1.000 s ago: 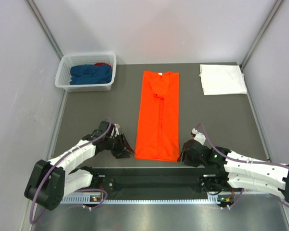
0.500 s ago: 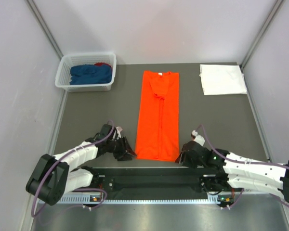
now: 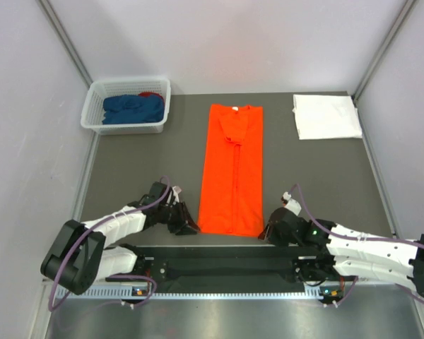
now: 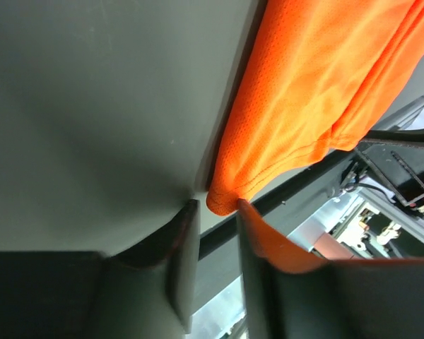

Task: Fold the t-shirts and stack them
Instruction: Fold the tshirt

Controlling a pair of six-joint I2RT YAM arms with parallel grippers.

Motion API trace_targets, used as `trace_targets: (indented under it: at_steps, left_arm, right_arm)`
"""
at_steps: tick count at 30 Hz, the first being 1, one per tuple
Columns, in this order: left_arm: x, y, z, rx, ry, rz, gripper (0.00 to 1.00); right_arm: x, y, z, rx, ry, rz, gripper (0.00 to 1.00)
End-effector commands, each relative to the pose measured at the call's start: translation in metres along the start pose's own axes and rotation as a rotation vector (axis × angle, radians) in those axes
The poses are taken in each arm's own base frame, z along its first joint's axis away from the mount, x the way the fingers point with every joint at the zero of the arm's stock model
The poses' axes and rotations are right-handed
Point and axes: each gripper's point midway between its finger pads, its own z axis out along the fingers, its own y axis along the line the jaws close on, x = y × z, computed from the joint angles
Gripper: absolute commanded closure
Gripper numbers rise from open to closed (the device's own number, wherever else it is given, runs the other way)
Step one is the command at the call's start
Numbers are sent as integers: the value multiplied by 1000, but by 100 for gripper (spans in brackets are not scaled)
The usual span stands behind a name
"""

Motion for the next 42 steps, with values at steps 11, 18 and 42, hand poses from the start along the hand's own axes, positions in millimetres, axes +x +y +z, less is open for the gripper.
trace_targets:
  at_steps: [11,18,42]
  left_arm:
    - [-2,-10,3,30,12,1,100]
    - [-2,-4,2,-5,7,-6,100]
    - [-3,-8,-1,-1,-5,-10,100]
  right_arm:
    - [-12,1,-6,30,-45,-43,100]
    - [-11,3,-7,45,-34,-13,74]
    - [-15,6,1,40,-70,58,63]
